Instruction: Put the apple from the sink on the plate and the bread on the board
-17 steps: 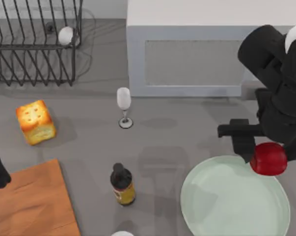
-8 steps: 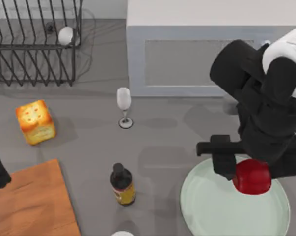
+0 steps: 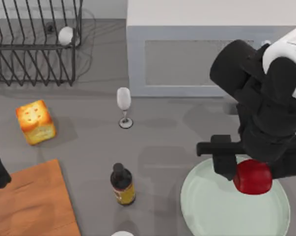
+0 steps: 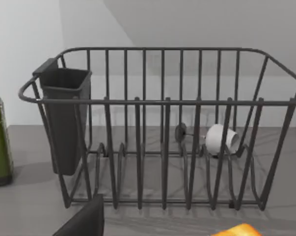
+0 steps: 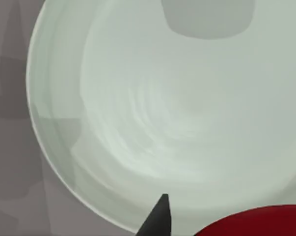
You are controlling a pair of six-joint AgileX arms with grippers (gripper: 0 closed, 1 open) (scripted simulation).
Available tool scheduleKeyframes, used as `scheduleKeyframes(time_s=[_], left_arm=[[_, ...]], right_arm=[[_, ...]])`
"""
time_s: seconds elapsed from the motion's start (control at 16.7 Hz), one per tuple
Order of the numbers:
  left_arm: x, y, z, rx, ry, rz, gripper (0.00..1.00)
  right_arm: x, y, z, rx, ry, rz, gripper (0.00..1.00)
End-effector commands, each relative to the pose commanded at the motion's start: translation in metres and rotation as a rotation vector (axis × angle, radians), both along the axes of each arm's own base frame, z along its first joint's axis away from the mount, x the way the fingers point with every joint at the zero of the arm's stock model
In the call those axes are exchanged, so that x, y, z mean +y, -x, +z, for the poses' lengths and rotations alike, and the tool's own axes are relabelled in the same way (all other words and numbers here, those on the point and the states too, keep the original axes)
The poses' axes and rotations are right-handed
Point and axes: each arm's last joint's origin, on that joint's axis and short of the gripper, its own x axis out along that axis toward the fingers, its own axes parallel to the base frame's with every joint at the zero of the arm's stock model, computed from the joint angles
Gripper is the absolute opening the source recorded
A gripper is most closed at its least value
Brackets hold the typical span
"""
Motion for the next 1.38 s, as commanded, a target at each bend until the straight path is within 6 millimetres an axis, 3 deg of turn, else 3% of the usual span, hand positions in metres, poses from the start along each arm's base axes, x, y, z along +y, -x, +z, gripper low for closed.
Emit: scheduleKeyframes(time_s=[0.36, 1.02, 1.38], left_arm=[[0.0, 0.0, 0.0, 0.0, 0.0, 0.0, 1.0], [0.0, 0.0, 0.0, 0.0, 0.0, 0.0, 1.0], [0.0, 0.0, 0.0, 0.0, 0.0, 0.0, 1.0]], right_arm=[[0.0, 0.0, 0.0, 0.0, 0.0, 0.0, 0.98], [-0.002, 0.0, 0.0, -0.006, -0.004, -0.001, 1.0], [-0.043, 0.013, 0.012, -0.182, -0.12, 0.0, 1.0]])
